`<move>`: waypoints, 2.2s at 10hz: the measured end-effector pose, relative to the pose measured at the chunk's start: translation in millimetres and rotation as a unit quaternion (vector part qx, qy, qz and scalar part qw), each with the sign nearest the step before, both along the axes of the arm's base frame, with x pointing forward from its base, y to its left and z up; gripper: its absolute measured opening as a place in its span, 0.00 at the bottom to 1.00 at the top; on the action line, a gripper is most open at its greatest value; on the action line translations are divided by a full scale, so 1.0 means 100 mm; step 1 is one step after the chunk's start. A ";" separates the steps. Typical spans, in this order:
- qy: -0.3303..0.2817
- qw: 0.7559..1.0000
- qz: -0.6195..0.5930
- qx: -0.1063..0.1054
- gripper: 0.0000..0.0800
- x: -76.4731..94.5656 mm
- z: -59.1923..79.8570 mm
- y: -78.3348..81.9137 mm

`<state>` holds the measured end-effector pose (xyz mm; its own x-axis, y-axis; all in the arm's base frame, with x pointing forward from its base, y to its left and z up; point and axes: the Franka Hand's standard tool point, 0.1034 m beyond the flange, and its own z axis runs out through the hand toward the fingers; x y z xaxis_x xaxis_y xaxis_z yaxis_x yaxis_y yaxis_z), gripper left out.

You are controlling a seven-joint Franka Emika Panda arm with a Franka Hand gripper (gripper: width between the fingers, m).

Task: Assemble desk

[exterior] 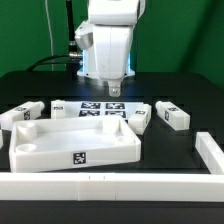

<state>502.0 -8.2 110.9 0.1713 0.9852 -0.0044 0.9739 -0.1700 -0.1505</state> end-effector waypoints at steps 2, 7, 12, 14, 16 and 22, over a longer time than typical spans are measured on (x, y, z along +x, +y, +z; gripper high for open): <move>-0.002 1.000 0.011 0.002 0.81 -0.01 -0.01 -0.02; -0.018 0.987 0.155 0.027 0.81 -0.22 -0.27 -0.34; -0.023 0.980 0.196 0.035 0.81 -0.37 -0.39 -0.43; -0.011 0.978 0.204 0.044 0.81 -0.52 -0.53 -0.56; -0.003 0.980 0.195 0.050 0.81 -0.52 -0.67 -0.65; 0.012 0.981 0.186 0.061 0.81 -0.62 -0.99 -0.67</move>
Offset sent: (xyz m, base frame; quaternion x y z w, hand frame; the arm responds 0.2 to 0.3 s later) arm -0.0279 -0.0138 -0.0177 -0.0680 0.0849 -0.2061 0.9725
